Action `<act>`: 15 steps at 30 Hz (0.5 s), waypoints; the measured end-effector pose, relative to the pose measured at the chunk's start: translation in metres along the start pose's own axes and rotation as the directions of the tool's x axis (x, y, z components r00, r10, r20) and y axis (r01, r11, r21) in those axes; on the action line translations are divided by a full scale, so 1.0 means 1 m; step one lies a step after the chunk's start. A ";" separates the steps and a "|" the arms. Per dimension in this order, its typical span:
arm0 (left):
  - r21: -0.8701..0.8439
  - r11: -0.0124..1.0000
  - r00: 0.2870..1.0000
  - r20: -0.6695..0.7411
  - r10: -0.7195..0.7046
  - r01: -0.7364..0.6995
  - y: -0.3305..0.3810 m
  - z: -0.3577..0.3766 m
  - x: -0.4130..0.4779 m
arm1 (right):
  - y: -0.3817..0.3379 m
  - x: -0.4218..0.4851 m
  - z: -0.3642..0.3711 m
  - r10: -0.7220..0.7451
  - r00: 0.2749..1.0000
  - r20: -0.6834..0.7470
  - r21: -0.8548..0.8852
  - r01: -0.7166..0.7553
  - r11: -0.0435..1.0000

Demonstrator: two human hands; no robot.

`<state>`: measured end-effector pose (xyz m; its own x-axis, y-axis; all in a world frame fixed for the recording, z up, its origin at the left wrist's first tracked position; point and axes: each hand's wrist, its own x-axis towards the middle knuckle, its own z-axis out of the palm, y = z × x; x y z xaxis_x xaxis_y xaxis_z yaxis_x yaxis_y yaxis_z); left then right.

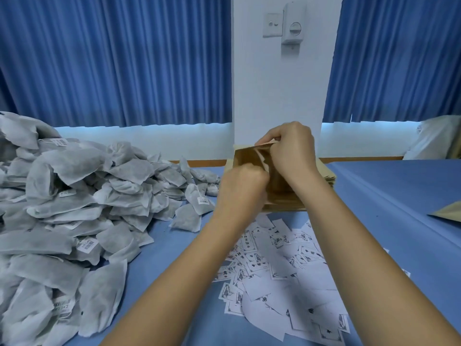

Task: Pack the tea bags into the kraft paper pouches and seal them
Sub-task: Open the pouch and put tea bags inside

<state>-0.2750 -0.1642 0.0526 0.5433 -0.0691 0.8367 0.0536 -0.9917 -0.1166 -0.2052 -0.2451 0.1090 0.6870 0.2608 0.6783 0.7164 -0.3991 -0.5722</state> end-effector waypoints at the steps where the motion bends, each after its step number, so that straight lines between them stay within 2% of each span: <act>1: -0.127 0.992 0.974 -0.223 -0.028 -0.001 -0.014 0.004 -0.014 | 0.000 0.002 0.000 0.014 1.000 -0.025 0.020 -0.014 1.000; 2: -0.247 0.968 0.923 -0.358 -0.138 0.048 -0.027 0.010 -0.028 | 0.000 0.003 0.001 0.028 0.999 -0.044 0.038 -0.027 0.999; 3: -0.322 0.929 0.881 -0.367 -0.299 0.182 -0.041 0.019 -0.042 | 0.000 0.003 0.001 0.039 0.998 -0.058 0.052 -0.036 0.998; 4: -0.369 0.856 0.832 -0.286 -0.475 0.362 -0.058 0.033 -0.055 | 0.000 0.003 0.003 0.048 0.997 -0.067 0.062 -0.044 0.997; 5: -0.301 0.751 0.770 -0.078 -0.634 0.588 -0.076 0.049 -0.069 | -0.001 0.001 0.005 0.055 0.996 -0.067 0.069 -0.050 0.996; 6: -0.093 0.663 0.667 0.180 -0.723 0.743 -0.091 0.066 -0.084 | -0.001 -0.001 0.007 0.057 0.997 -0.060 0.071 -0.052 0.996; 7: 0.124 0.643 0.557 0.394 -0.731 0.756 -0.103 0.079 -0.099 | -0.001 -0.003 0.011 0.054 0.997 -0.050 0.069 -0.050 0.996; 8: 0.252 0.671 0.479 0.534 -0.697 0.697 -0.114 0.092 -0.112 | 0.000 -0.005 0.014 0.046 0.998 -0.041 0.062 -0.044 0.997; 9: 0.290 0.714 0.454 0.608 -0.652 0.637 -0.122 0.101 -0.120 | 0.002 -0.007 0.017 0.036 0.999 -0.032 0.047 -0.035 0.998; 12: 0.272 0.756 0.462 0.655 -0.599 0.595 -0.141 0.124 -0.127 | 0.006 -0.010 0.026 0.010 1.000 -0.029 -0.001 -0.010 1.000; 15: 0.353 0.764 0.408 0.684 -0.605 0.540 -0.143 0.138 -0.123 | 0.008 -0.015 0.032 0.005 0.999 -0.046 -0.019 -0.005 1.000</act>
<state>-0.2339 0.0008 -0.1073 0.7625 0.6454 0.0463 0.6301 -0.7569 0.1737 -0.2058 -0.2242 0.0801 0.6840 0.2182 0.6961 0.7102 -0.4174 -0.5669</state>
